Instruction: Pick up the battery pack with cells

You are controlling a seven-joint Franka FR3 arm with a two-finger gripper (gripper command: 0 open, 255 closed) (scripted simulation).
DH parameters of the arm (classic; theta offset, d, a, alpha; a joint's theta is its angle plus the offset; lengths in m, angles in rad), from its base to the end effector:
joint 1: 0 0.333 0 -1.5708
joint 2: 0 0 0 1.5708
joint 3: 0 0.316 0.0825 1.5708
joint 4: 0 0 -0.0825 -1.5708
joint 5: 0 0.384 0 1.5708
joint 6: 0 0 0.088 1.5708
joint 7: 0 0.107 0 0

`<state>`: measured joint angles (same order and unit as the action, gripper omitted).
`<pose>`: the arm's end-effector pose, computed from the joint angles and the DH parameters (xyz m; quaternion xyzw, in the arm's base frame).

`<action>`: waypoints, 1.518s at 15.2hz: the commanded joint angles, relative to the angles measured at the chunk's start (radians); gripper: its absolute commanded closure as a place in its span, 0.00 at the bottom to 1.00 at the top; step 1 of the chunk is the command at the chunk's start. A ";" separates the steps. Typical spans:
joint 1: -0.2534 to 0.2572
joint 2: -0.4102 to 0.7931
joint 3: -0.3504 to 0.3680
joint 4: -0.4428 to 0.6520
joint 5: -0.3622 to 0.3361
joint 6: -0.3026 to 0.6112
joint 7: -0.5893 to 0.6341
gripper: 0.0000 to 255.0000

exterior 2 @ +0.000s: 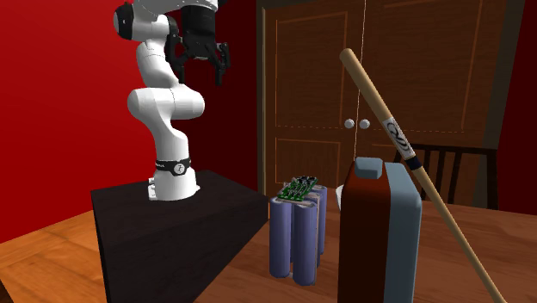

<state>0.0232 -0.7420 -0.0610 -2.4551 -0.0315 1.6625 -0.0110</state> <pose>0.3214 -0.0185 0.5370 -0.9997 0.0030 0.0256 0.0054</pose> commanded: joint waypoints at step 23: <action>0.041 0.764 0.084 0.227 0.039 0.642 0.191 0.00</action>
<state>0.0622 -0.0063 0.0197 -2.2364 0.0085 2.2797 0.1690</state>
